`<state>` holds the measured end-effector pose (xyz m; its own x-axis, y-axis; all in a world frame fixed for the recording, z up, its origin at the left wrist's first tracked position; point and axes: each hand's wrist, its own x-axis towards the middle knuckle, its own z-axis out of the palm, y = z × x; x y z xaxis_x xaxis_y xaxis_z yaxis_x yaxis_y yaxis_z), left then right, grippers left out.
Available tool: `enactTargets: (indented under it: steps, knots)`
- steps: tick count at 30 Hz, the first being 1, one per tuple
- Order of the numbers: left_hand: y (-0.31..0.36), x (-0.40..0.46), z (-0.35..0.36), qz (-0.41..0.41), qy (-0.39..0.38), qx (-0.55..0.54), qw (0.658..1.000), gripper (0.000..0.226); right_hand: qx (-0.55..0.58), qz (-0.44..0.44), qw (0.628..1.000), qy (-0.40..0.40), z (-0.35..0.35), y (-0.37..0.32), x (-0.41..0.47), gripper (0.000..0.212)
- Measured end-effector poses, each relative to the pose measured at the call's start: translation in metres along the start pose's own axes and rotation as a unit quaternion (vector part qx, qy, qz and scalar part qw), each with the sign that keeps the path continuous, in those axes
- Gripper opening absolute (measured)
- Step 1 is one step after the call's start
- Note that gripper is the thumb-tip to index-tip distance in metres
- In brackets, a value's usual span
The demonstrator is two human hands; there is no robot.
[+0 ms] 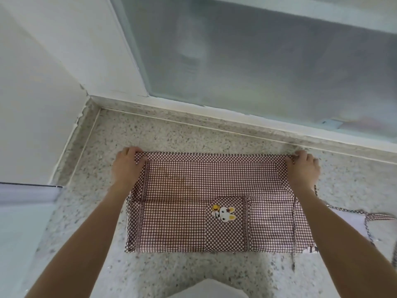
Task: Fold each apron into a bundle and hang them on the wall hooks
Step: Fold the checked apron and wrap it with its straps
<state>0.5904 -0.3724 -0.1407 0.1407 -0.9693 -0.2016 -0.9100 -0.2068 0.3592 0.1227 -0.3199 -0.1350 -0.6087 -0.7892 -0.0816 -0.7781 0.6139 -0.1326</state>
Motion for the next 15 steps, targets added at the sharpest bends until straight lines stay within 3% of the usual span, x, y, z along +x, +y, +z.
enactTargets:
  steps: [5,10,12,15]
  knots:
    - [-0.021,-0.049,-0.011,0.011,0.095,-0.080,0.992,0.038,0.070,-0.246,0.962,0.091,0.003,-0.044,-0.079,0.031]
    - [-0.049,-0.135,-0.007,-0.033,0.062,-0.141,0.988,0.042,0.121,-0.442,0.887,-0.065,0.028,-0.102,-0.206,0.025]
    - [-0.058,-0.164,0.003,-0.045,0.021,-0.133,0.990,0.045,0.103,-0.480,0.865,-0.104,0.040,-0.114,-0.243,0.018]
    - [-0.069,-0.200,0.015,-0.085,-0.030,-0.139,0.986,0.046,0.057,-0.503,0.853,-0.129,0.048,-0.124,-0.285,0.025]
